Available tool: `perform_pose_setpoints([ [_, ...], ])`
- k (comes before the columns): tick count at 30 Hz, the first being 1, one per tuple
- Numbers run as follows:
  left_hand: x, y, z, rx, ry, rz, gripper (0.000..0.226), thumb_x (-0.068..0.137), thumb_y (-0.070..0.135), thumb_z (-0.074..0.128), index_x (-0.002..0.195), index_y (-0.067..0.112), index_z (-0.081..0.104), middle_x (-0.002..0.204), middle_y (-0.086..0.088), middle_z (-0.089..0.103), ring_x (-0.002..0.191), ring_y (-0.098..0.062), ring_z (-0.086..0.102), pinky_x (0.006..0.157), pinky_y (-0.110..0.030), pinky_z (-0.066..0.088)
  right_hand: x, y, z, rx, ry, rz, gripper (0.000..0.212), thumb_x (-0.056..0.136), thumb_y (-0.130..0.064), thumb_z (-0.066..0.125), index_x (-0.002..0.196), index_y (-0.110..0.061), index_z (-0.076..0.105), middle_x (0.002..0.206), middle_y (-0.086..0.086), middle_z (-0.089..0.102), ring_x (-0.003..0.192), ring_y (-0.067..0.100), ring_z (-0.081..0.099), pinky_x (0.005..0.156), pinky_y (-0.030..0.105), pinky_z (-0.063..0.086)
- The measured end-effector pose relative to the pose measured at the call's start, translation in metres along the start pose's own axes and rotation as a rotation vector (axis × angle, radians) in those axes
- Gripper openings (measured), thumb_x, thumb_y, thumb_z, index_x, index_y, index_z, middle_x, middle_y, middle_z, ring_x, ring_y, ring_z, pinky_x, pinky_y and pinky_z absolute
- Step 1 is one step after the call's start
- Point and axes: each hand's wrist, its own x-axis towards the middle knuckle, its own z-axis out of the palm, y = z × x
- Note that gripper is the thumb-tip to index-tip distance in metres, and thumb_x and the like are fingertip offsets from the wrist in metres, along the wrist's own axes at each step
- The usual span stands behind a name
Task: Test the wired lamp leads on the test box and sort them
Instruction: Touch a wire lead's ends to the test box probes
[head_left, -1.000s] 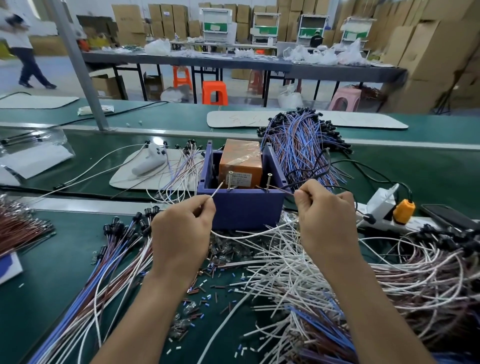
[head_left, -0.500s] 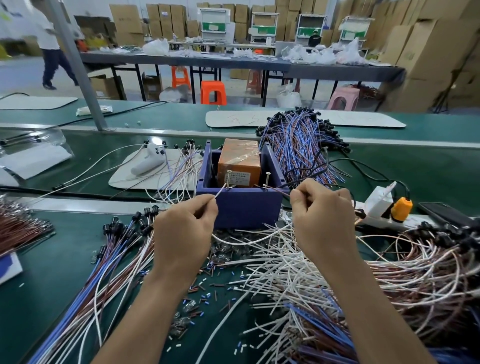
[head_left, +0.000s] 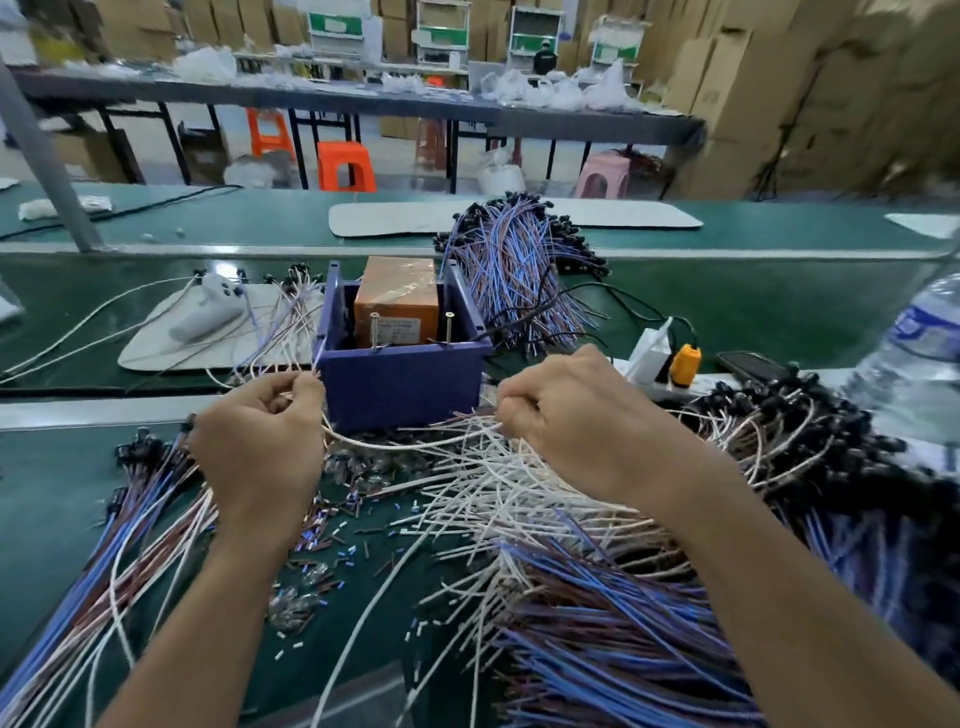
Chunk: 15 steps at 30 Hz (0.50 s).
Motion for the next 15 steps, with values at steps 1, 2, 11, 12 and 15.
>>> perform_pose_setpoints([
  [1, -0.003, 0.001, 0.001, 0.007, -0.022, -0.008, 0.016, 0.087, 0.033, 0.070, 0.074, 0.026, 0.076, 0.050, 0.018, 0.062, 0.048, -0.008, 0.062, 0.059, -0.041, 0.059, -0.005, 0.005, -0.006, -0.059, -0.025, -0.005, 0.038, 0.104, -0.023, 0.041, 0.071, -0.015, 0.060, 0.070, -0.005, 0.065, 0.074, 0.018, 0.056, 0.092, 0.039, 0.030],
  [2, -0.007, 0.002, 0.003, 0.000, -0.046, -0.016, 0.019, 0.087, 0.033, 0.070, 0.068, 0.032, 0.070, 0.050, 0.019, 0.063, 0.046, -0.008, 0.062, 0.058, -0.038, 0.059, -0.010, 0.011, -0.013, -0.109, -0.040, -0.011, 0.039, 0.104, -0.024, 0.040, 0.072, -0.015, 0.060, 0.071, -0.005, 0.064, 0.075, 0.018, 0.055, 0.093, 0.039, 0.030],
  [11, -0.043, 0.017, 0.023, -0.226, -0.511, -0.033, 0.010, 0.081, 0.027, 0.085, 0.074, 0.032, 0.079, 0.056, 0.003, 0.070, 0.044, -0.007, 0.059, 0.045, -0.021, 0.047, -0.064, 0.084, -0.042, -0.593, -0.057, 0.000, 0.034, 0.106, -0.033, 0.035, 0.084, -0.032, 0.062, 0.080, -0.011, 0.060, 0.086, 0.014, 0.054, 0.093, 0.037, 0.032],
  [12, -0.046, 0.017, 0.024, -0.214, -0.556, -0.036, 0.010, 0.080, 0.027, 0.087, 0.074, 0.032, 0.080, 0.058, 0.004, 0.071, 0.047, -0.006, 0.060, 0.047, -0.021, 0.049, -0.071, 0.094, -0.040, -0.605, -0.060, 0.022, 0.033, 0.106, -0.032, 0.037, 0.081, -0.031, 0.060, 0.078, -0.012, 0.058, 0.086, 0.015, 0.053, 0.092, 0.038, 0.033],
  [15, -0.057, 0.019, 0.027, -0.129, -0.666, -0.001, 0.013, 0.077, 0.028, 0.087, 0.076, 0.038, 0.080, 0.064, 0.010, 0.074, 0.055, -0.001, 0.067, 0.053, -0.018, 0.052, -0.090, 0.119, -0.027, -0.582, -0.082, 0.079, 0.035, 0.104, -0.029, 0.043, 0.071, -0.027, 0.055, 0.073, -0.015, 0.049, 0.083, 0.014, 0.048, 0.091, 0.040, 0.034],
])
